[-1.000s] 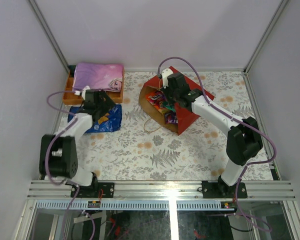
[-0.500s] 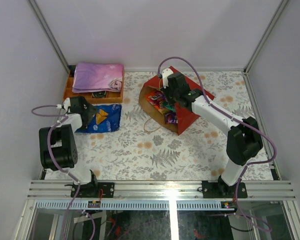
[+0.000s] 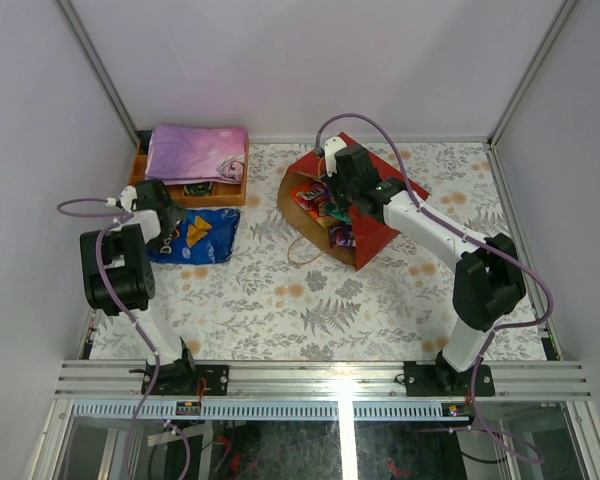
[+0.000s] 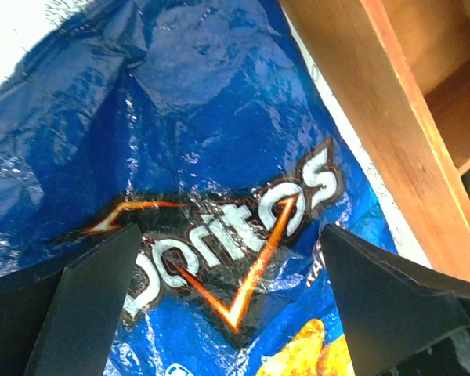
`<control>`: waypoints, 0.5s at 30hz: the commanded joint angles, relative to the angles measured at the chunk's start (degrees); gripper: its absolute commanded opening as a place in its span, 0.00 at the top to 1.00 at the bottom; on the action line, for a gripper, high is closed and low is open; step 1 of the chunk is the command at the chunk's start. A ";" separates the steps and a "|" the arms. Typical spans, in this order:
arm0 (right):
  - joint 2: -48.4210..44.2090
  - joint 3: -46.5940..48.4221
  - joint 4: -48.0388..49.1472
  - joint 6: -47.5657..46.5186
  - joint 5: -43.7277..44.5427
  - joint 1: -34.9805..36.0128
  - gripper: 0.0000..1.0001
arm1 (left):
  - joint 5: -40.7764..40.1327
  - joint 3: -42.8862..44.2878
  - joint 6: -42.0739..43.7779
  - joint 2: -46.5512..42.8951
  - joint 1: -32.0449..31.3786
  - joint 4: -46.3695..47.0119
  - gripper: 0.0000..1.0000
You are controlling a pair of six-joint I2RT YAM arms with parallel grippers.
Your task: Take the snacks out of the paper bag
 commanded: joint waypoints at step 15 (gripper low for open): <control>-1.45 3.51 0.95 0.61 -2.97 0.35 0.91 | -10.06 -4.69 -1.69 -18.39 -10.97 -0.09 0.02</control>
